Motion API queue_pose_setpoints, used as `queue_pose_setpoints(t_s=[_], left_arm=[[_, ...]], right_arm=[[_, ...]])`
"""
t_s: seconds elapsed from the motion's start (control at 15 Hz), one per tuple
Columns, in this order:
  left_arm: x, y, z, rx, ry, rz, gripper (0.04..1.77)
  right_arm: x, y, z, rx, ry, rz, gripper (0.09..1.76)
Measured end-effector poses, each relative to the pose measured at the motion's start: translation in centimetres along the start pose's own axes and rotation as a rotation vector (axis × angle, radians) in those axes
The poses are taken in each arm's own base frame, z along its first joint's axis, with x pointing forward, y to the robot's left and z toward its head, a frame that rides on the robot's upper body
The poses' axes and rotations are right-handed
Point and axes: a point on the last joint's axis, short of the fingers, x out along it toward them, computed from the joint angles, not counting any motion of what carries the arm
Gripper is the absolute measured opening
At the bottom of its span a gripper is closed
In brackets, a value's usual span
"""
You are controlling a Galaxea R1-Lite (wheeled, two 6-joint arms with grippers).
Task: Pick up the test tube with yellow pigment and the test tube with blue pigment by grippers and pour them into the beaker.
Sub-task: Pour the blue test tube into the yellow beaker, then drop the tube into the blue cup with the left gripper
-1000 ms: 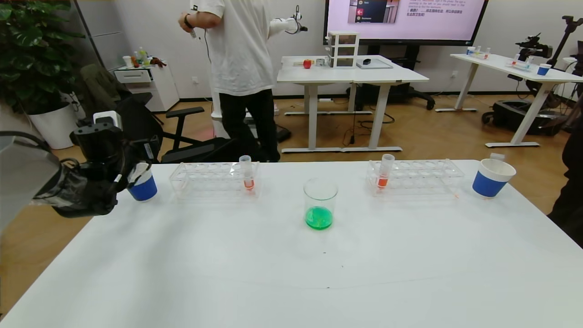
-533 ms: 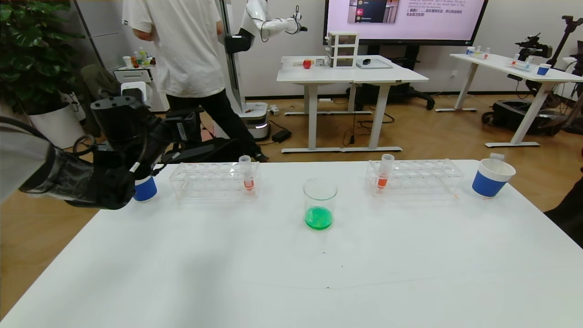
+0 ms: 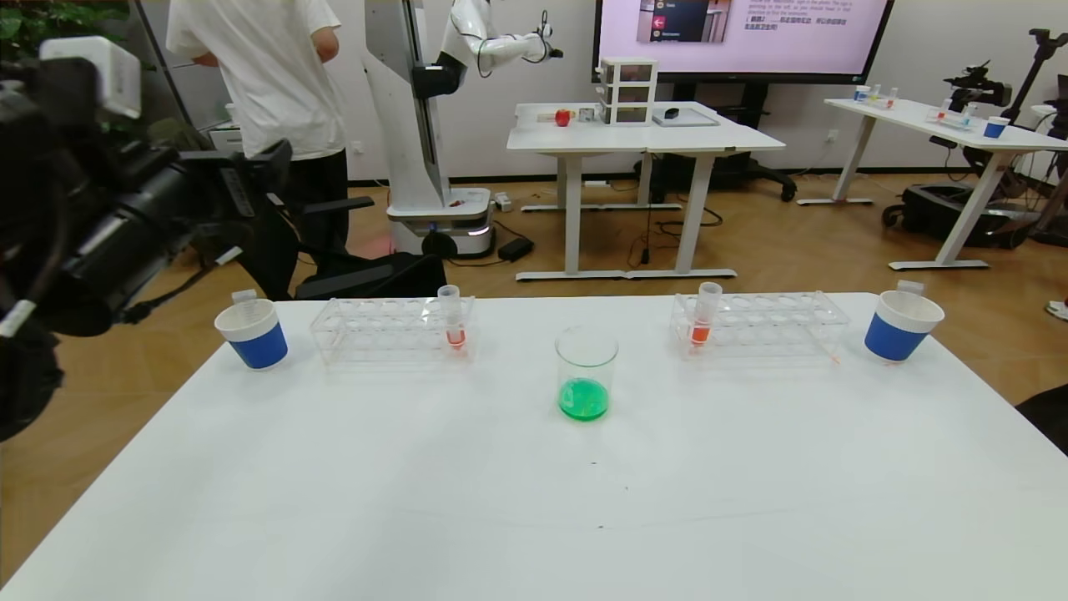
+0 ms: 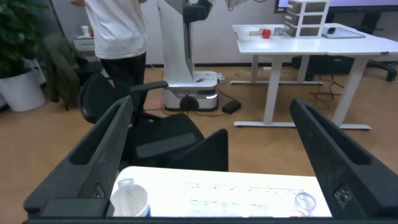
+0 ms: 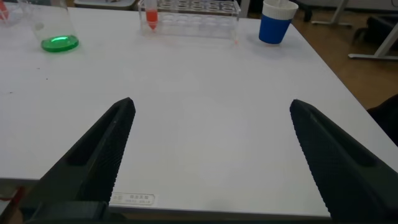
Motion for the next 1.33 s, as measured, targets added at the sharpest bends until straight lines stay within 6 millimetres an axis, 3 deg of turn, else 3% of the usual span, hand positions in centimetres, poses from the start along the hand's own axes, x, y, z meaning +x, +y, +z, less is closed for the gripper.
queue_pose_setpoints(t_s=[0.27,0.4,0.6,0.87,1.07,1.33], left_arm=[[-8.3,2.5,4.9,0.045,-0.053,0.008,1.75],[-12.6,3.7,6.1,0.054,-0.045,0.01,1.75],[-19.9,5.6,6.4,0.079,0.039,0.009,1.75],[-28.9,7.7,4.6,0.108,0.154,-0.003,1.75],[-32.0,8.5,4.2,0.04,0.102,0.079,1.75],[-33.4,8.8,4.8,0.053,0.038,0.067,1.75]], right_arm=[[0.0,0.0,0.0,0.0,0.0,0.0,1.74],[0.0,0.0,0.0,0.0,0.0,0.0,1.74],[0.0,0.0,0.0,0.0,0.0,0.0,1.74],[0.0,0.0,0.0,0.0,0.0,0.0,1.74],[0.0,0.0,0.0,0.0,0.0,0.0,1.74],[0.0,0.0,0.0,0.0,0.0,0.0,1.74]])
